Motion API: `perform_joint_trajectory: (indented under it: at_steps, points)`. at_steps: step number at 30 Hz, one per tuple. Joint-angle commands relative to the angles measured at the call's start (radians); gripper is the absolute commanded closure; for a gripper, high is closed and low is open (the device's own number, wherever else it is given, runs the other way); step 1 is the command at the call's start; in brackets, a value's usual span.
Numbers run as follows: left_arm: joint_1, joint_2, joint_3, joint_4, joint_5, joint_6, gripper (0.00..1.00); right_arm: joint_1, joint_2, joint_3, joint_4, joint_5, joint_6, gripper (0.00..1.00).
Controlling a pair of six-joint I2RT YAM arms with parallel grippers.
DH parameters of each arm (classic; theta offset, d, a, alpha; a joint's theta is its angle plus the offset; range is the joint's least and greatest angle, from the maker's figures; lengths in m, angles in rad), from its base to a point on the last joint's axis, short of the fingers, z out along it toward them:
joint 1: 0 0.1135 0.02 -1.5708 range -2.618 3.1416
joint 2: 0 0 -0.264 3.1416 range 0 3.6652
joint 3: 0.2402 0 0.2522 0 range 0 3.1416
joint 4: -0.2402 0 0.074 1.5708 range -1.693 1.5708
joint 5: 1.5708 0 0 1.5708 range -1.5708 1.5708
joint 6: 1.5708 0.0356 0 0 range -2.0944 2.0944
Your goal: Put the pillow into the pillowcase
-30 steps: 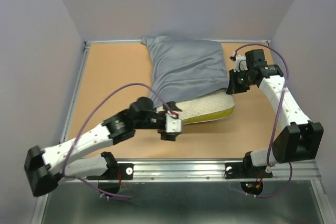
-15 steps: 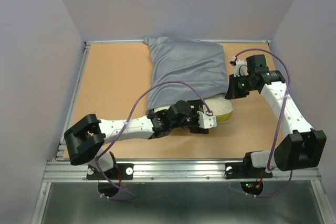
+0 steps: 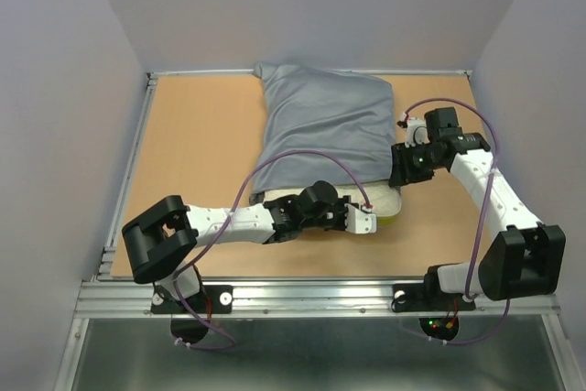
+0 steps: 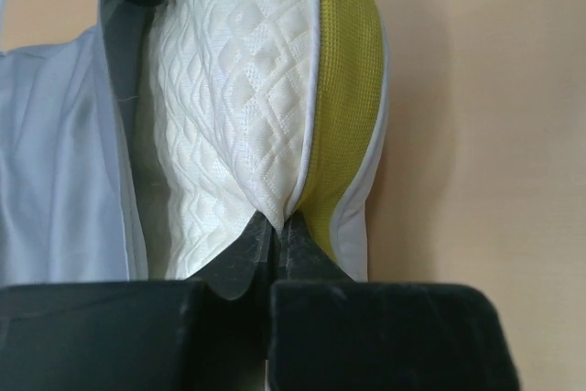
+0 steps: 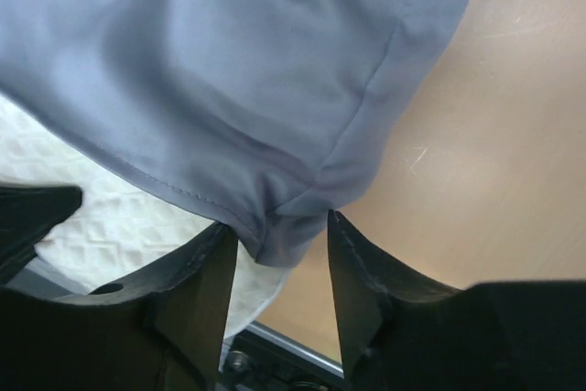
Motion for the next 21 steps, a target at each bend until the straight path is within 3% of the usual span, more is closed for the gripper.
perform_joint_trajectory:
  at_steps: [1,7,12,13,14,17,19,21]
  points:
    - [-0.004,-0.059,0.007,-0.018,0.063,-0.045,1.00,0.006,-0.027,-0.049,0.137,0.062,-0.012,0.41]
    - [-0.001,-0.040,0.064,-0.050,0.087,-0.073,1.00,0.067,-0.043,-0.101,0.205,0.090,-0.050,0.36]
    - [0.010,-0.032,0.095,-0.064,0.094,-0.096,1.00,0.098,-0.090,-0.166,0.257,0.146,-0.116,0.38]
    - [0.013,-0.030,0.104,-0.067,0.095,-0.097,1.00,0.107,-0.102,-0.170,0.263,0.177,-0.124,0.42]
    - [0.015,-0.026,0.107,-0.073,0.094,-0.102,1.00,0.110,-0.109,-0.173,0.274,0.195,-0.132,0.59]
    - [0.016,-0.012,0.119,-0.075,0.060,-0.107,1.00,0.112,-0.141,-0.155,0.271,0.235,-0.115,0.85]
    - [0.018,0.011,0.129,-0.075,-0.001,-0.113,1.00,0.112,-0.176,-0.112,0.251,0.240,-0.112,0.97]
    - [0.027,0.029,0.136,-0.072,-0.046,-0.140,1.00,0.112,-0.194,-0.074,0.193,0.231,-0.110,0.99]
